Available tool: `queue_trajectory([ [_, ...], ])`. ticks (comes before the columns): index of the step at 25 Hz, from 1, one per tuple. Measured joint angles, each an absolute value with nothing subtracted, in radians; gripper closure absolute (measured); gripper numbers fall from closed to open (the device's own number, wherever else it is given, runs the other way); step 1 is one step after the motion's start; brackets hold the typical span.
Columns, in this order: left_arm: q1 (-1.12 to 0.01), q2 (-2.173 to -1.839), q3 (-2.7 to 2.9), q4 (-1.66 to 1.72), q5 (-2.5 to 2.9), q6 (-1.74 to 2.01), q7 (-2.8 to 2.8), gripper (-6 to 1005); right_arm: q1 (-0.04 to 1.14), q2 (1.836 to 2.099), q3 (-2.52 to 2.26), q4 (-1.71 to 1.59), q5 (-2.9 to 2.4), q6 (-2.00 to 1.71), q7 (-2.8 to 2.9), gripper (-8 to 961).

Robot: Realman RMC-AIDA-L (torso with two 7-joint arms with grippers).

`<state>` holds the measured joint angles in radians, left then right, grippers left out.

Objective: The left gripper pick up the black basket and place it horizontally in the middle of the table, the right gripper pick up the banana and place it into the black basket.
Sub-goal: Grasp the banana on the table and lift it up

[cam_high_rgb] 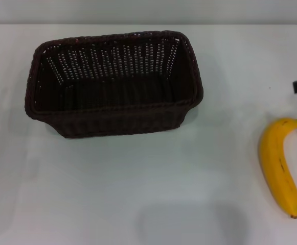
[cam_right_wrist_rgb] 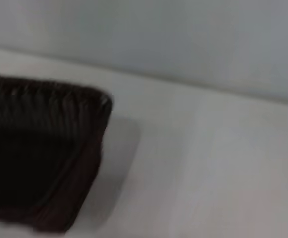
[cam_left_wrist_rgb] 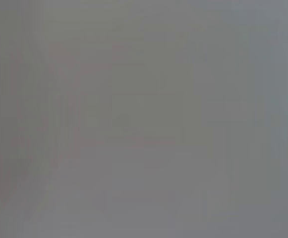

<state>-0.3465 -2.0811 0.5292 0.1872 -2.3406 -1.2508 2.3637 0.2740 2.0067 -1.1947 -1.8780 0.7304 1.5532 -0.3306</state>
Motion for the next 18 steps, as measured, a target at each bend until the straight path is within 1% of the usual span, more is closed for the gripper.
queue_trajectory([
  [2, -0.356, -2.081, 0.529, 0.187, -2.354, -1.248, 2.364, 111, 0.279, 2.007, -1.294, -1.902, 0.695, 1.600, -0.247, 100],
  [11, -0.379, -2.079, 0.529, 0.187, -2.359, -1.227, 2.415, 111, 0.294, 2.007, -1.537, -1.864, 0.538, 1.592, -0.039, 99],
  [18, -0.392, -2.079, 0.532, 0.187, -2.359, -1.211, 2.416, 111, 0.332, 2.009, -1.606, -1.790, 0.522, 1.586, 0.037, 99],
])
